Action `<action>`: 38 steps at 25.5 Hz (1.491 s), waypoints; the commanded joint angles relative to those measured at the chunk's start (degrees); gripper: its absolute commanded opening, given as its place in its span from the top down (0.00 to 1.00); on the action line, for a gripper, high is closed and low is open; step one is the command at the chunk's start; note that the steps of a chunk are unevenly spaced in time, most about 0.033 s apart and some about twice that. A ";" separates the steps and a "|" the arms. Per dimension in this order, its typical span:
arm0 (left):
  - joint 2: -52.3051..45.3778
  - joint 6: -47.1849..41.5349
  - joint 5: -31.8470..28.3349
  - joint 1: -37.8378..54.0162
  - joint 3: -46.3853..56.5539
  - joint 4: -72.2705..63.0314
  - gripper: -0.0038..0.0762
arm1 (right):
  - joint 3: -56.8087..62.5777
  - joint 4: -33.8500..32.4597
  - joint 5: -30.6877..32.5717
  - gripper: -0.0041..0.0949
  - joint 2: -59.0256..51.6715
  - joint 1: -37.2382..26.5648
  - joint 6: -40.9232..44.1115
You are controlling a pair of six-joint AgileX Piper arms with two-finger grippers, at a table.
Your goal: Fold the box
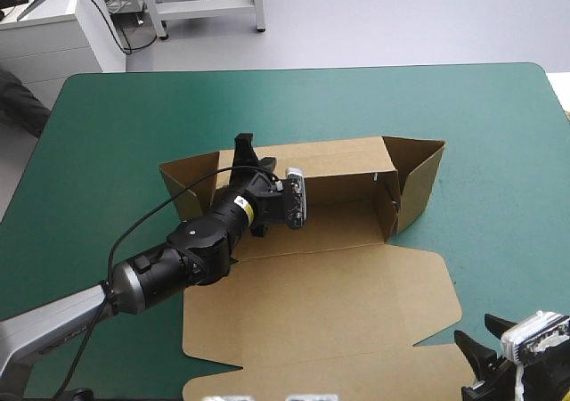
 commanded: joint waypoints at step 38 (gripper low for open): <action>-1.50 -1.24 -1.75 -0.69 -0.97 -0.61 0.96 | -64.60 -0.55 -5.17 0.46 73.44 -17.16 -9.82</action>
